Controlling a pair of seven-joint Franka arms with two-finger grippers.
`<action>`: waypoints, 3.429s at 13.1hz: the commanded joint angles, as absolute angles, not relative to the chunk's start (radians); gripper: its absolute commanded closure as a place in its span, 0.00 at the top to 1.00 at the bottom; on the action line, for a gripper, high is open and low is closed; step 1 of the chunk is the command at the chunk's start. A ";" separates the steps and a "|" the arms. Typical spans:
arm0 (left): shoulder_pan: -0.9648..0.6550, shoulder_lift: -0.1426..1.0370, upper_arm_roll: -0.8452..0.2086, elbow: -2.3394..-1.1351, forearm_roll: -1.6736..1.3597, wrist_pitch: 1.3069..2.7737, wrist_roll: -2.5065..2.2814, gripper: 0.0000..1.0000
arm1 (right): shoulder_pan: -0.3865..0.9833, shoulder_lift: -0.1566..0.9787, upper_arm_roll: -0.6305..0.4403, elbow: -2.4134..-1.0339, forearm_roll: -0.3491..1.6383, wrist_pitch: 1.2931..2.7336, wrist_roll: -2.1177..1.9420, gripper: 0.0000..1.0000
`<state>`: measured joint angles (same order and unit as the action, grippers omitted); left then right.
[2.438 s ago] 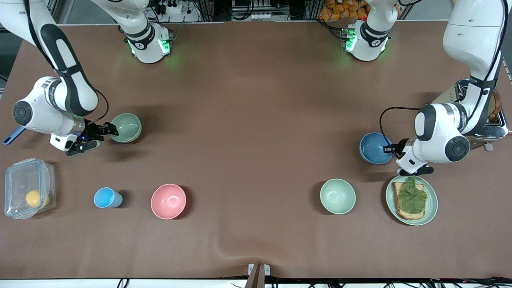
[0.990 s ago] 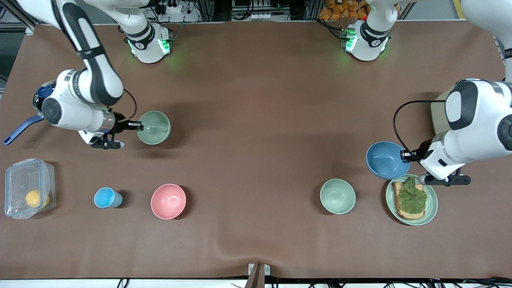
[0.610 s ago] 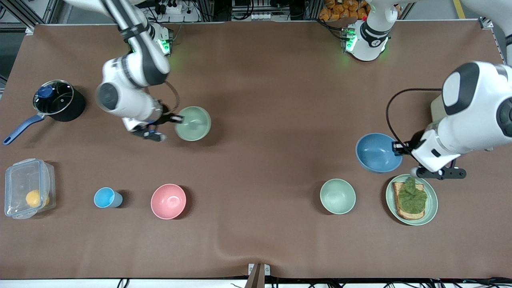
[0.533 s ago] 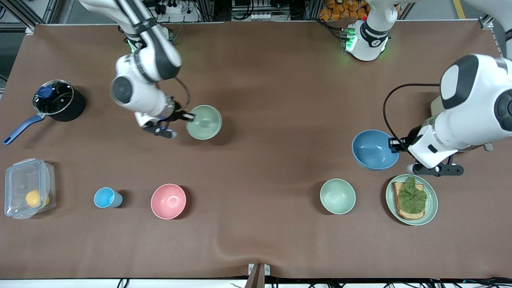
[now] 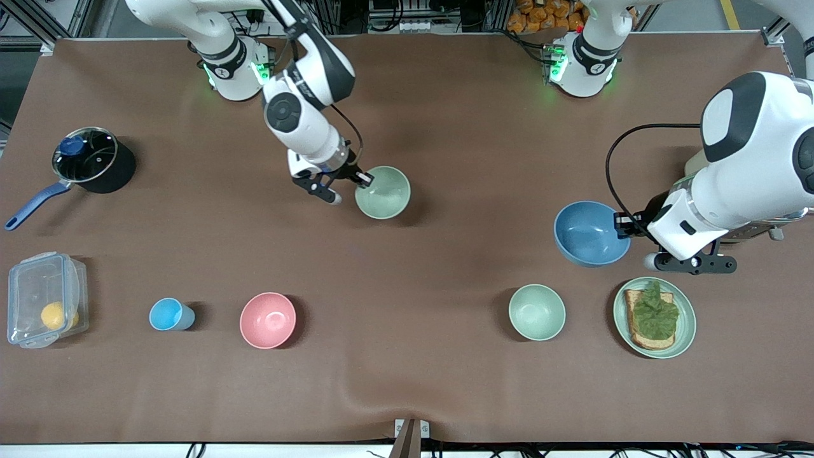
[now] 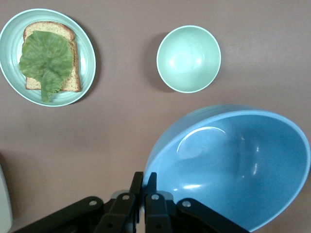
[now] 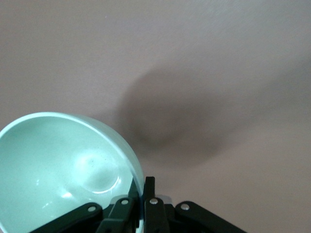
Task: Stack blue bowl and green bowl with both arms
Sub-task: 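Carry the green bowl toward the table middle with the right gripper, then set the green bowl down with the right gripper while the left lifts the blue bowl, then carry the blue bowl over the green bowl with the left gripper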
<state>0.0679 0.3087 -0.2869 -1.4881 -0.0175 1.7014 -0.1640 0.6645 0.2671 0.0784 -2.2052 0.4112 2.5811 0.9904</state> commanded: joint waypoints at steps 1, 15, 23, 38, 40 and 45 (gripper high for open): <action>0.074 0.290 -0.287 -1.483 -0.037 1.681 -0.176 0.00 | 0.731 0.337 0.066 -2.171 0.431 2.666 1.070 0.00; 0.069 0.288 -0.281 -1.483 -0.029 1.683 -0.176 0.00 | 0.851 0.465 0.052 -2.131 0.423 2.829 1.195 0.00; 0.069 0.276 -0.301 -1.483 -0.129 1.683 -0.276 0.00 | 0.831 0.451 0.052 -2.123 0.426 2.788 1.213 1.00; 0.000 0.262 -0.474 -1.620 -0.158 1.724 -0.663 0.00 | 0.629 0.431 0.040 -2.034 0.546 2.450 1.471 1.00; -0.058 0.270 -0.476 -1.693 -0.160 1.797 -0.711 0.00 | 0.630 0.465 0.040 -2.034 0.590 2.500 1.470 1.00; -0.155 0.304 -0.476 -1.810 -0.161 1.965 -0.817 0.00 | 0.656 0.506 0.046 -2.029 0.733 2.606 1.453 1.00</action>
